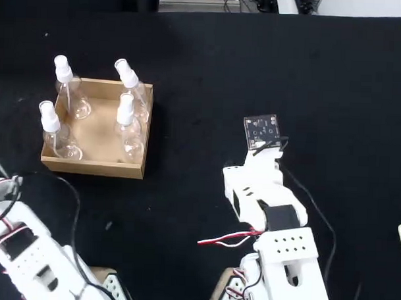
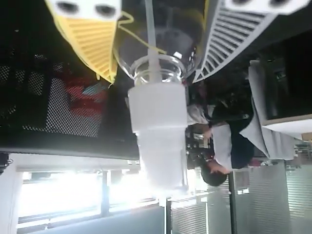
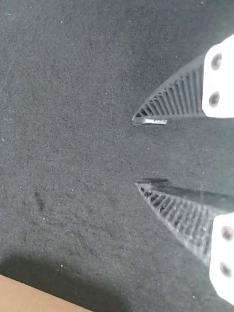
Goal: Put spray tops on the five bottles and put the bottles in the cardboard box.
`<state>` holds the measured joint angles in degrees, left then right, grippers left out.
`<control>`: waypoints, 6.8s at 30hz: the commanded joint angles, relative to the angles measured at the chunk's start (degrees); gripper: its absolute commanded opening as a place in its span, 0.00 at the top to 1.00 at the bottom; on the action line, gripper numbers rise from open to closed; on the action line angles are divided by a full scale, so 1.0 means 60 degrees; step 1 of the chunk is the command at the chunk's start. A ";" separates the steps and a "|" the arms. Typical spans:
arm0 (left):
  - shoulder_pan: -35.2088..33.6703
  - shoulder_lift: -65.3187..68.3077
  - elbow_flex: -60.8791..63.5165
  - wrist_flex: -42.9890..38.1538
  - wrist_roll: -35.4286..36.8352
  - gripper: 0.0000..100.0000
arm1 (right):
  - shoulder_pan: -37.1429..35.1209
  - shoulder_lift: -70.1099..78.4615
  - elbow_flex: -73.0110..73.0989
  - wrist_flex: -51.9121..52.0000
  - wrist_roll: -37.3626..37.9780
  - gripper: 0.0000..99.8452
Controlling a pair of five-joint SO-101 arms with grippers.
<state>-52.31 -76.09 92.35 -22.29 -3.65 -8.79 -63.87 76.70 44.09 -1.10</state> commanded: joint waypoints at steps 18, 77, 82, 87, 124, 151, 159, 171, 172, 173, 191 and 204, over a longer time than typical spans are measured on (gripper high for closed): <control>0.3495 -0.4791 -0.2967 1.0505 0.0000 0.97 | -0.0073 -0.0022 -0.0066 -0.0147 0.0088 0.84; 0.7568 -0.3648 -0.0623 0.3839 -0.0044 0.97 | -0.0117 -0.0022 0.0022 -0.0147 0.0044 0.84; 0.7568 -0.1128 -0.2234 0.3736 0.0000 0.97 | -0.0117 -0.0022 0.0037 -0.0147 0.0044 0.84; 0.7495 0.0777 -0.1927 0.1538 -0.0073 0.97 | -0.0088 -0.0022 0.0037 -0.0147 0.0073 0.84; 0.7553 0.3443 -0.0916 -0.1114 -0.0073 0.97 | -0.0088 -0.0022 0.0051 -0.0147 0.0059 0.84; 0.7568 0.6769 -0.1736 -0.3751 -0.0088 0.97 | -0.0088 -0.0022 0.0051 -0.0147 0.0029 0.84; 0.7538 0.8059 -0.1766 -0.5377 -0.0088 0.97 | -0.0073 -0.0022 0.0051 -0.0147 0.0044 0.84; 0.7509 0.8908 -0.2147 -0.5934 -0.0088 0.97 | -0.0073 -0.0022 0.0051 -0.0132 0.0029 0.84; 0.7509 0.9011 -0.2176 -0.5949 -0.0088 0.97 | -0.0073 -0.0022 0.0051 -0.0132 0.0029 0.84; 0.7524 0.9114 -0.2249 -0.5949 -0.0088 0.97 | -0.0073 -0.0022 0.0051 -0.0132 0.0029 0.84; 0.7495 0.9949 -0.2879 -0.6432 -0.0088 0.97 | -0.0073 -0.0022 0.0051 -0.0132 0.0059 0.84; 0.7495 1.1385 -0.2967 -0.7707 -0.0088 0.97 | -0.0073 -0.0022 0.0066 -0.0132 0.0059 0.84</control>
<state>-7.56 -9.10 77.93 -62.90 -3.65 -8.79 -63.87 77.49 44.09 -1.10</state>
